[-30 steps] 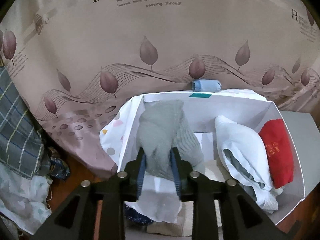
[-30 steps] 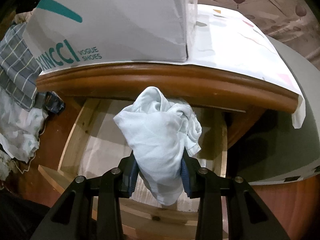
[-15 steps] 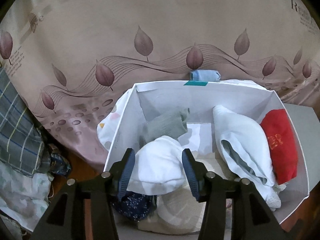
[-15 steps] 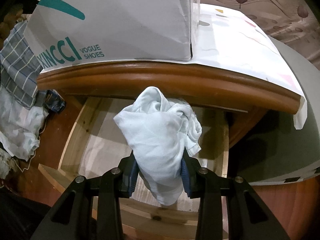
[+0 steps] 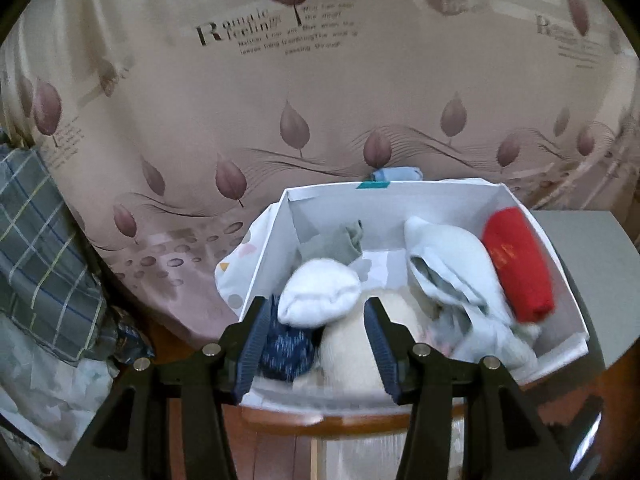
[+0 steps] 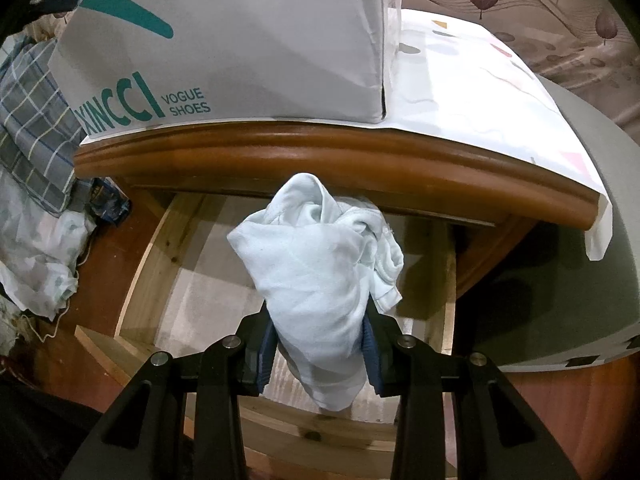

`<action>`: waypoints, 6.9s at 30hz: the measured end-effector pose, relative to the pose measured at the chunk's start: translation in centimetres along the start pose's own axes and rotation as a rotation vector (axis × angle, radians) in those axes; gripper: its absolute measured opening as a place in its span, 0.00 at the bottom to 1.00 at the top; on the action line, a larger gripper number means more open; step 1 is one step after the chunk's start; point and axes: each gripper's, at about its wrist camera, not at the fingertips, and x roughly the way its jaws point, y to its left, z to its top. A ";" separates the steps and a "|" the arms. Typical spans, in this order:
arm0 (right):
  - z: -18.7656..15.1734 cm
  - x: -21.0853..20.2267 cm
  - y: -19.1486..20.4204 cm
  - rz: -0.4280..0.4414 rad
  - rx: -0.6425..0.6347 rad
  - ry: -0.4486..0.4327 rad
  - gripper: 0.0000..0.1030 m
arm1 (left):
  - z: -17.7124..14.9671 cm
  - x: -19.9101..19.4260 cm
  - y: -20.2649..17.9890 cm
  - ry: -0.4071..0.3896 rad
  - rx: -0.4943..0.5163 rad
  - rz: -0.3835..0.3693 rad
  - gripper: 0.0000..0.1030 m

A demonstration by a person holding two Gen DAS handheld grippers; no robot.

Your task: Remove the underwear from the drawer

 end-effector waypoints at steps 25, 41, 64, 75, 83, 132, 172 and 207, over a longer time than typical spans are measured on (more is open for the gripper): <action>-0.5 0.6 0.3 -0.041 -0.023 0.023 0.33 | -16.3 2.4 1.1 0.101 -0.127 0.110 0.49; -0.5 -2.9 2.0 0.030 -0.069 -0.090 0.33 | -15.3 1.6 3.0 0.094 -0.179 0.098 0.49; 7.0 -16.1 4.8 0.023 -0.147 -0.225 0.33 | -15.2 1.0 4.8 0.100 -0.220 0.101 0.49; 14.8 -18.1 7.1 0.006 -0.185 -0.292 0.33 | -15.2 1.2 5.7 0.108 -0.253 0.110 0.49; 18.9 -16.4 8.3 0.002 -0.163 -0.259 0.33 | -15.0 1.1 6.1 0.101 -0.260 0.122 0.49; 22.9 -2.8 14.6 -0.142 -0.244 -0.087 0.74 | -15.0 1.1 6.4 0.110 -0.286 0.116 0.49; -0.5 -5.7 7.3 -0.093 -0.109 -0.156 0.99 | -17.0 3.0 -0.4 0.177 -0.108 0.027 0.49; -1.7 -2.5 6.5 -0.114 -0.117 -0.068 0.99 | -18.5 5.0 -2.7 0.246 -0.060 0.017 0.49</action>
